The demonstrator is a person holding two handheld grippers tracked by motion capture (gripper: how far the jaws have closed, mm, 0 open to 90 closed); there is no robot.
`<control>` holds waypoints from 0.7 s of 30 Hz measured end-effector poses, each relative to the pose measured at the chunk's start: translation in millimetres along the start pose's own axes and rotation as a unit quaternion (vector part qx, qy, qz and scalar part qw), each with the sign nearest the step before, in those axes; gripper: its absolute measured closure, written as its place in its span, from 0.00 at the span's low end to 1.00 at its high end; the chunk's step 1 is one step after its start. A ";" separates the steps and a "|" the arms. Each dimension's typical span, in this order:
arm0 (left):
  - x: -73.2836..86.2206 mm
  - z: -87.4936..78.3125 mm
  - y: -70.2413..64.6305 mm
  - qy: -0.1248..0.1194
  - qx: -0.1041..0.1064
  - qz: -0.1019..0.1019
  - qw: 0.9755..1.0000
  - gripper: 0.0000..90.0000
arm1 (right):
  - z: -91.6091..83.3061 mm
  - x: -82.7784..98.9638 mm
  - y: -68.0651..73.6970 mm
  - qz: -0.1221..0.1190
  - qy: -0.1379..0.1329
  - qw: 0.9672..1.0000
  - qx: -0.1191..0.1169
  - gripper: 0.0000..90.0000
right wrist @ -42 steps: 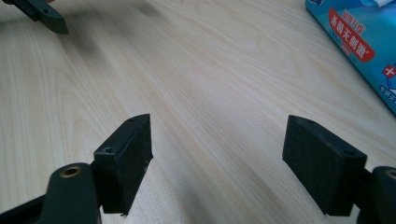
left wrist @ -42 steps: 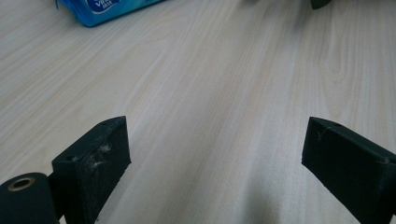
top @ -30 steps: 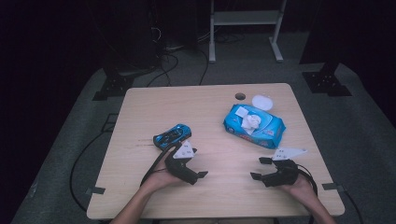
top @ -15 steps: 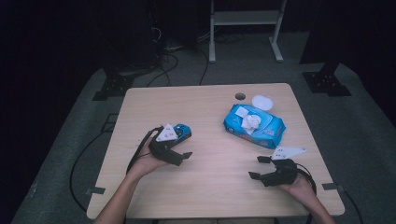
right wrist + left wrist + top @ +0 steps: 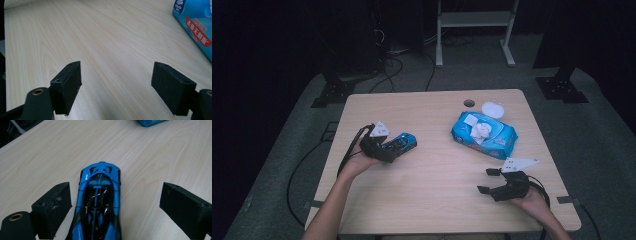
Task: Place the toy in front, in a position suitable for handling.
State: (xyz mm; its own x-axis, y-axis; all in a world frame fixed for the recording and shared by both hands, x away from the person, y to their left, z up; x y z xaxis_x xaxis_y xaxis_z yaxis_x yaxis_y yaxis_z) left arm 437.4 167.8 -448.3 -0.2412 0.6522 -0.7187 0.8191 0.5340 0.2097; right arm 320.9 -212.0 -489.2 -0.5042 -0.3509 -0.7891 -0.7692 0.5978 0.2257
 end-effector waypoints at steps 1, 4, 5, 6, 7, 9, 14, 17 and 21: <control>0.8 1.3 1.6 -0.001 -0.001 -0.005 1.000 0.11 | 0.1 0.1 0.2 -0.001 0.001 1.000 -0.001 0.26; 4.2 7.5 6.7 0.007 0.003 -0.013 1.000 0.11 | 0.1 0.5 1.3 -0.004 0.001 1.000 -0.002 0.26; 4.2 7.5 6.7 0.007 0.003 -0.013 1.000 0.11 | 0.1 0.5 1.3 -0.004 0.001 1.000 -0.002 0.26; 6.1 12.9 8.2 0.016 0.003 -0.010 1.000 0.11 | 0.5 0.8 2.1 -0.005 0.003 1.000 -0.005 0.26; 7.1 15.7 8.9 0.017 0.002 -0.007 1.000 0.11 | 0.5 0.8 2.3 -0.005 0.003 1.000 -0.006 0.26; 10.6 21.9 10.5 0.024 0.006 -0.010 1.000 0.11 | 0.6 0.9 2.5 -0.007 0.003 1.000 -0.007 0.26; 21.7 35.2 15.3 0.049 0.008 -0.026 0.998 0.11 | -0.4 1.7 3.3 -0.009 0.005 1.000 -0.007 0.26; 26.2 39.0 17.1 0.060 0.011 -0.034 0.998 0.11 | -0.6 1.9 2.9 -0.011 0.004 1.000 -0.005 0.26; 29.5 41.1 19.2 0.070 0.012 -0.039 0.997 0.11 | -0.5 1.7 2.6 -0.016 0.005 1.000 -0.003 0.26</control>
State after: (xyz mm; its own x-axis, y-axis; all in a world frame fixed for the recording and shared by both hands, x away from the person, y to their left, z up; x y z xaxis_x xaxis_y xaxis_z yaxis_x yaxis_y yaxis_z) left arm 467.5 175.2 -492.8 -0.3737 0.6779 -0.6331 0.8069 0.5742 0.1385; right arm 317.9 -211.3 -489.7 -0.4829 -0.3765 -0.7906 -0.7874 0.5818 0.2038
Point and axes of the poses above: each handheld gripper's, and its own axes: z roughly forward along the jaws, x roughly out of its underside, y roughly to its left, the point moved 5 cm from there along z, roughly forward along the jaws, and after that the axes turned 6 degrees about z, right-handed, at the moved point
